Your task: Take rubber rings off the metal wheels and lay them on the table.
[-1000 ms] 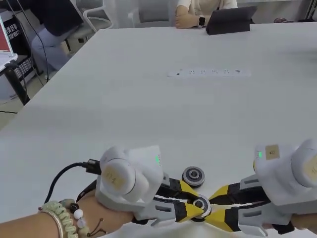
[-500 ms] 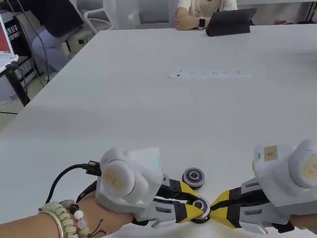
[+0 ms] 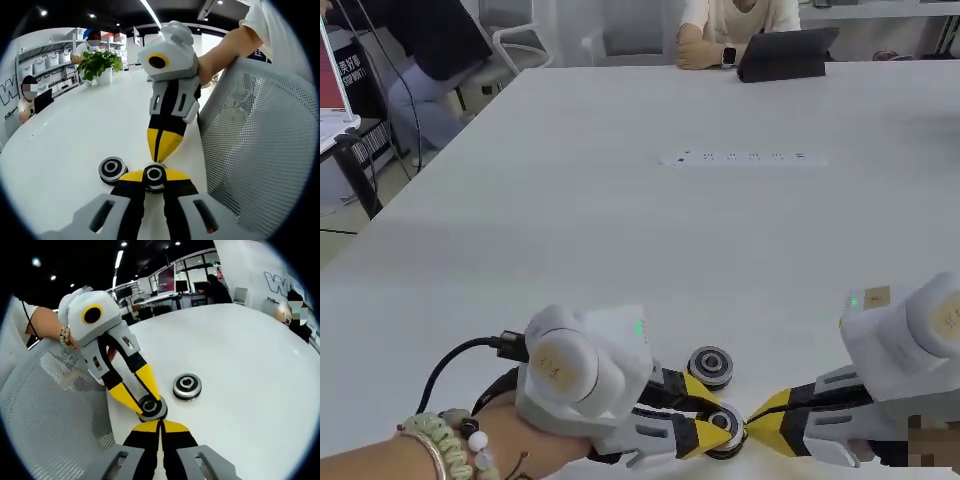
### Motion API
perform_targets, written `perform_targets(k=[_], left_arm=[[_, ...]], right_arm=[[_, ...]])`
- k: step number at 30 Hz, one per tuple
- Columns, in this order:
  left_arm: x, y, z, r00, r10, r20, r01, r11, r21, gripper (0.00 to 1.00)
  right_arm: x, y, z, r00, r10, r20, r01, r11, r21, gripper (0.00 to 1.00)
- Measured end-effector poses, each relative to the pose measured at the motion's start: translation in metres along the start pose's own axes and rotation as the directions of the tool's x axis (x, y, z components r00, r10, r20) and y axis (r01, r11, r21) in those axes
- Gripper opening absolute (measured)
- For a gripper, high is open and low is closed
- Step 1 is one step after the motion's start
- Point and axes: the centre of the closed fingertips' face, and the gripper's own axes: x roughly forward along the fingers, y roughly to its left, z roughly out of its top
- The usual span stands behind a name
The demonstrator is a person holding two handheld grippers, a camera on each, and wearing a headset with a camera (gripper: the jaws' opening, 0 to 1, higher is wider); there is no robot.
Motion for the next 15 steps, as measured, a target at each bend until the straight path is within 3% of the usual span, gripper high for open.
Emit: perform_targets(k=[2, 4, 7, 9, 12, 15], left_arm=[[-0.0004, 0.0001, -0.0004, 1.0, -0.002, -0.002, 0.002, 1.0, -0.006, 0.08], [-0.0009, 0.0003, -0.0009, 1.0, -0.002, -0.006, 0.002, 1.0, -0.004, 0.08], [-0.0014, 0.0009, -0.0009, 1.0, 0.002, -0.008, -0.002, 1.0, 0.003, 0.07], [-0.0013, 0.0007, -0.0011, 1.0, 0.001, -0.009, -0.001, 1.0, 0.001, 0.07], [-0.0015, 0.0003, -0.0014, 1.0, -0.001, -0.009, 0.001, 1.0, 0.002, 0.07], [-0.0015, 0.0005, -0.0015, 1.0, 0.001, -0.009, -0.001, 1.0, 0.002, 0.07]], right_arm=[[-0.0004, -0.0013, 0.0007, 0.9996, 0.011, 0.024, -0.013, 0.995, 0.101, 0.0], [-0.0025, -0.0034, 0.0052, 0.9979, 0.012, 0.063, -0.025, 0.977, 0.211, 0.0], [-0.004, -0.0043, 0.0069, 0.9958, 0.021, 0.089, -0.045, 0.96, 0.278, 0.0], [-0.0034, -0.0027, 0.0064, 0.9952, 0.03, 0.094, -0.054, 0.963, 0.266, 0.0], [-0.003, -0.0001, 0.0066, 0.9939, 0.031, 0.106, -0.065, 0.939, 0.339, 0.0], [-0.003, -0.0007, 0.0067, 0.992, 0.026, 0.124, -0.069, 0.929, 0.364, 0.0]])
